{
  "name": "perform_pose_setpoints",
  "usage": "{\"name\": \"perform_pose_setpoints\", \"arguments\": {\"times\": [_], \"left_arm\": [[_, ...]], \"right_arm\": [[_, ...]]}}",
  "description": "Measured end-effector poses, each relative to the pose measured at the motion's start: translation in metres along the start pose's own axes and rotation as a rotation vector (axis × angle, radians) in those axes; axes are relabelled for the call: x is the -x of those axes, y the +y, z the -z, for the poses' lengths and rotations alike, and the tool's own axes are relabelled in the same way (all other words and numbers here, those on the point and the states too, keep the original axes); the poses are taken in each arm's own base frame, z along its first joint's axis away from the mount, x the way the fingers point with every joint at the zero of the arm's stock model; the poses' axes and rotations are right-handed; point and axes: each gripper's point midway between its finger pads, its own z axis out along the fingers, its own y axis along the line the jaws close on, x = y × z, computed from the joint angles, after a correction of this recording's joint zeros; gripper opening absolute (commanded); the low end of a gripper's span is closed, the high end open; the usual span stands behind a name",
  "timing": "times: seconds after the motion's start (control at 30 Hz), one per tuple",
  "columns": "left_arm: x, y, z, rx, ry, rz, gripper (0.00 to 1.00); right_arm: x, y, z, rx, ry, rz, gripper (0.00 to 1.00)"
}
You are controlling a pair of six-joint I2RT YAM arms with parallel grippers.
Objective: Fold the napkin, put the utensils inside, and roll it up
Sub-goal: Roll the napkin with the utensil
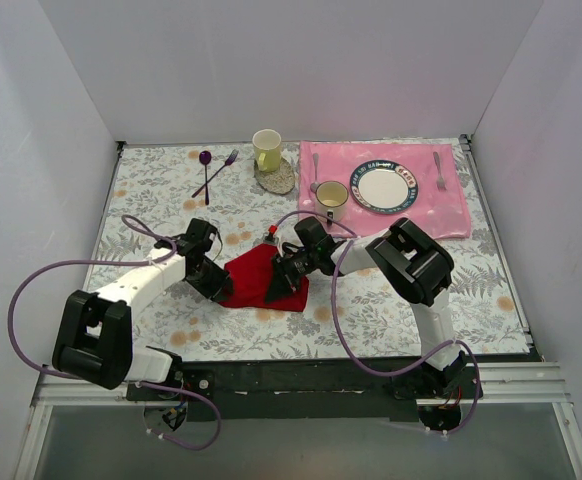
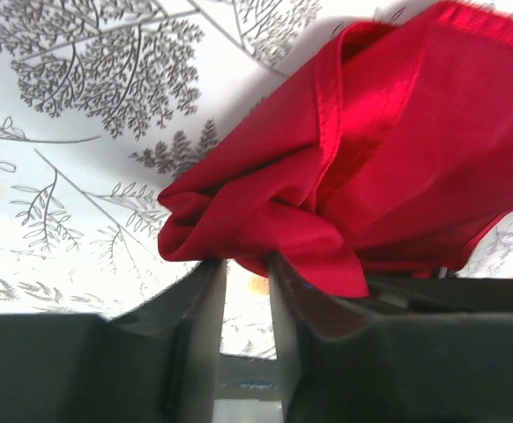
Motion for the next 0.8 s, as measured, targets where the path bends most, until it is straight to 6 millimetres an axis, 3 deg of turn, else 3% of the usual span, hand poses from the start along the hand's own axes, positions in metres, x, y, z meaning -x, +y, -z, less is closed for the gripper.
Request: {"name": "perform_pose_setpoints", "arguments": {"times": [0.03,0.17,0.53,0.57,0.73,0.8], "left_arm": [[0.002,-0.001,0.000,-0.006,-0.009,-0.009,0.08],[0.010,-0.004,-0.001,-0.017,-0.049,-0.047,0.04],[0.018,-0.012,-0.025,0.025,-0.042,-0.138,0.06],[0.019,-0.013,-0.025,0.019,-0.046,-0.150,0.08],[0.030,-0.022,-0.020,-0.037,-0.117,-0.219,0.51],[0.038,-0.024,-0.008,-0.068,-0.180,-0.239,0.57]], "right_arm": [[0.000,0.000,0.000,-0.002,0.002,-0.001,0.01],[0.001,0.000,0.000,-0.016,0.016,0.003,0.01],[0.002,-0.001,-0.003,-0.049,0.039,0.029,0.01],[0.002,-0.002,-0.003,-0.053,0.043,0.027,0.01],[0.008,-0.004,-0.010,-0.058,0.055,0.029,0.01],[0.010,-0.003,-0.013,-0.057,0.056,0.036,0.01]]}}
